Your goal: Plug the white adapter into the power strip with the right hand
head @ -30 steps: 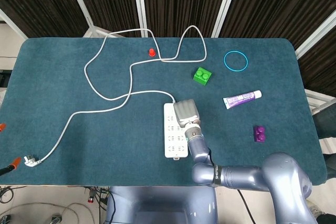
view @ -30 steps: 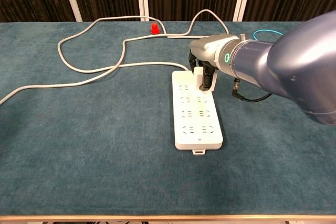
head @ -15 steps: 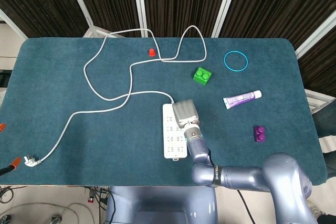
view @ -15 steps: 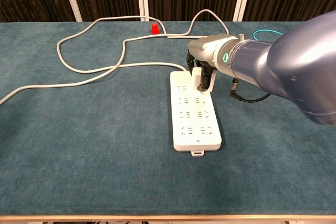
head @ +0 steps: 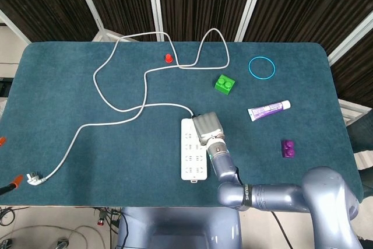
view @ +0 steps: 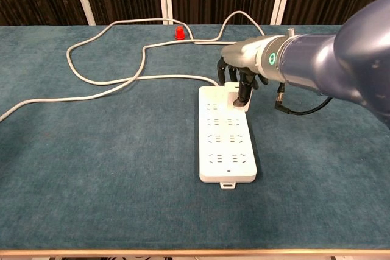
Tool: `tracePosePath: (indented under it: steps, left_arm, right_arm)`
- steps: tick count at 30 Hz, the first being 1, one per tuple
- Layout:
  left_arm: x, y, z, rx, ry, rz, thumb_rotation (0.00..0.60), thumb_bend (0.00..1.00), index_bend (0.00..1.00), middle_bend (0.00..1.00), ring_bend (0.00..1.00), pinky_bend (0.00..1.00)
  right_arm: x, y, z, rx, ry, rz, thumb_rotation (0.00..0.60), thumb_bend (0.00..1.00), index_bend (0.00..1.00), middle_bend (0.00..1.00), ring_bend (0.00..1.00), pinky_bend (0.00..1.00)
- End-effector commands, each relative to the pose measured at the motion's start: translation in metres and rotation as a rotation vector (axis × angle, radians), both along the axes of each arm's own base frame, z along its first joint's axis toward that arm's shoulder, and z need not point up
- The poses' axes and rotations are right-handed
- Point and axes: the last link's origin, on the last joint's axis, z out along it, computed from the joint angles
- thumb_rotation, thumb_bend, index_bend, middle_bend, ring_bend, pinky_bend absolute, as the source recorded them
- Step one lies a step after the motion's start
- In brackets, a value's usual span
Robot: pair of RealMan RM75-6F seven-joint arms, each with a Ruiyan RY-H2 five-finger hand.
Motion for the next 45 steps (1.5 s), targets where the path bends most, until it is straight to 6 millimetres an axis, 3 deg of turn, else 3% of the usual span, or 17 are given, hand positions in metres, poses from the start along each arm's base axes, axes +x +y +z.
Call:
tracePosePath:
  steps: [1,5,9,12,19,24,26,29,32,37,45]
  left_arm:
    - [0.0,0.0,-0.001,-0.002,0.001,0.0,0.6,0.14,0.15,0.0,0.0,0.01]
    - [0.001,0.0,-0.002,-0.006,0.002,-0.005,0.6,0.14,0.15,0.0,0.0,0.01]
    - [0.001,-0.001,0.0,0.002,0.002,-0.001,0.6,0.14,0.15,0.0,0.0,0.01]
    - [0.0,0.0,0.0,0.0,0.003,0.003,0.6,0.14,0.15,0.0,0.0,0.01]
    - [0.0,0.0,0.0,0.0,0.003,0.003,0.6,0.14,0.15,0.0,0.0,0.01]
    - [0.001,-0.001,0.001,0.011,-0.003,-0.005,0.6,0.14,0.15,0.0,0.0,0.01]
    - [0.003,-0.002,0.001,0.014,-0.005,-0.012,0.6,0.14,0.15,0.0,0.0,0.01]
    - [0.004,-0.002,0.0,0.012,-0.002,-0.02,0.6,0.14,0.14,0.0,0.0,0.01]
    - [0.005,-0.002,-0.002,0.007,-0.001,-0.024,0.6,0.14,0.14,0.0,0.0,0.01]
    - [0.005,-0.002,-0.002,0.004,-0.001,-0.029,0.6,0.14,0.12,0.0,0.0,0.01]
    - [0.004,-0.001,0.001,0.021,-0.01,-0.052,0.6,0.14,0.12,0.0,0.0,0.01]
  right_arm:
    - [0.002,0.0,0.007,0.006,0.006,-0.016,0.6,0.51,0.21,0.25,0.53,0.58]
    - [0.002,-0.002,0.014,0.01,-0.028,-0.046,0.6,0.47,0.12,0.1,0.42,0.54]
    - [0.0,-0.004,0.024,-0.001,-0.076,-0.065,0.6,0.38,0.05,0.03,0.3,0.44]
    - [-0.002,-0.005,0.038,-0.014,-0.116,-0.072,0.6,0.36,0.02,0.02,0.26,0.4]
    - [-0.026,0.009,0.1,-0.073,-0.128,-0.058,0.6,0.33,0.0,0.0,0.18,0.31]
    - [-0.064,0.055,0.146,-0.169,-0.188,0.017,0.6,0.32,0.0,0.0,0.16,0.29]
    - [-0.106,0.107,0.171,-0.279,-0.312,0.059,0.6,0.32,0.0,0.0,0.16,0.28]
    - [-0.153,0.155,0.183,-0.37,-0.387,0.173,0.6,0.32,0.0,0.0,0.15,0.27]
    - [-0.182,0.183,0.186,-0.435,-0.392,0.223,0.6,0.32,0.0,0.0,0.15,0.26]
    - [-0.215,0.21,0.184,-0.491,-0.333,0.187,0.6,0.32,0.0,0.0,0.13,0.22]
    - [-0.228,0.214,0.184,-0.5,-0.25,0.157,0.6,0.32,0.0,0.0,0.13,0.22]
